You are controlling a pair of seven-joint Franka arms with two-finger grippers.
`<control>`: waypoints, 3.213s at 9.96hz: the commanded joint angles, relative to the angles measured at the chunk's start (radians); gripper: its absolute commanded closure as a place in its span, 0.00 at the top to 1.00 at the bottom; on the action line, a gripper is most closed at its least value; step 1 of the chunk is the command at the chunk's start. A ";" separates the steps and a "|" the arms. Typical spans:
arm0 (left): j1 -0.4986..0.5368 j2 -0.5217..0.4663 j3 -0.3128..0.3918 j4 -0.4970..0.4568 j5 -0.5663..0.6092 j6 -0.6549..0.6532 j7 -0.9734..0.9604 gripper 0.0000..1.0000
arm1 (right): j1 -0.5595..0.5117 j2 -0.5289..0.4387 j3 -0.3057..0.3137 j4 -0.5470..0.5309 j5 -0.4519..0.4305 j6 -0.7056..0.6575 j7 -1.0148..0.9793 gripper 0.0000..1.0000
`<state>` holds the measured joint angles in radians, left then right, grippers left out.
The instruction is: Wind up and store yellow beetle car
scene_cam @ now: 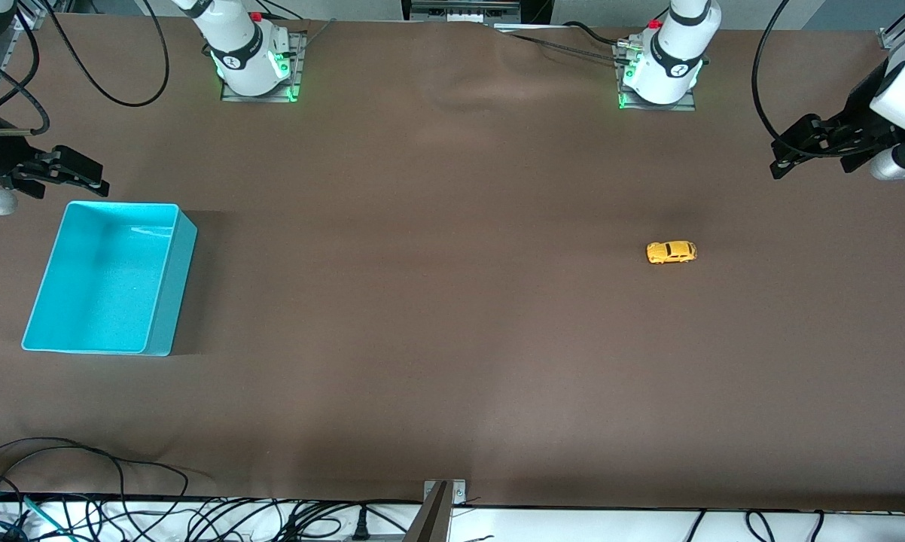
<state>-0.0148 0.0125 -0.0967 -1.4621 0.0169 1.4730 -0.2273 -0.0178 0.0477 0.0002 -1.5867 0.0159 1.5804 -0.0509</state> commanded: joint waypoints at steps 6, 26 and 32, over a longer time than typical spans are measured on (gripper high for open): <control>0.012 0.007 -0.009 0.032 0.023 -0.026 -0.004 1.00 | -0.008 0.008 -0.006 0.014 0.010 -0.025 -0.015 1.00; 0.012 0.003 -0.009 0.039 0.023 -0.045 0.000 1.00 | -0.011 0.027 -0.006 0.024 -0.010 -0.007 -0.001 1.00; 0.006 0.100 -0.018 0.026 0.037 -0.030 -0.004 1.00 | -0.011 0.038 -0.006 0.031 0.001 -0.007 -0.003 1.00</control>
<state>-0.0092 0.0332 -0.1032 -1.4560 0.0201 1.4471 -0.2272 -0.0257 0.0723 -0.0081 -1.5833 0.0118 1.5815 -0.0504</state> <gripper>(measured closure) 0.000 0.000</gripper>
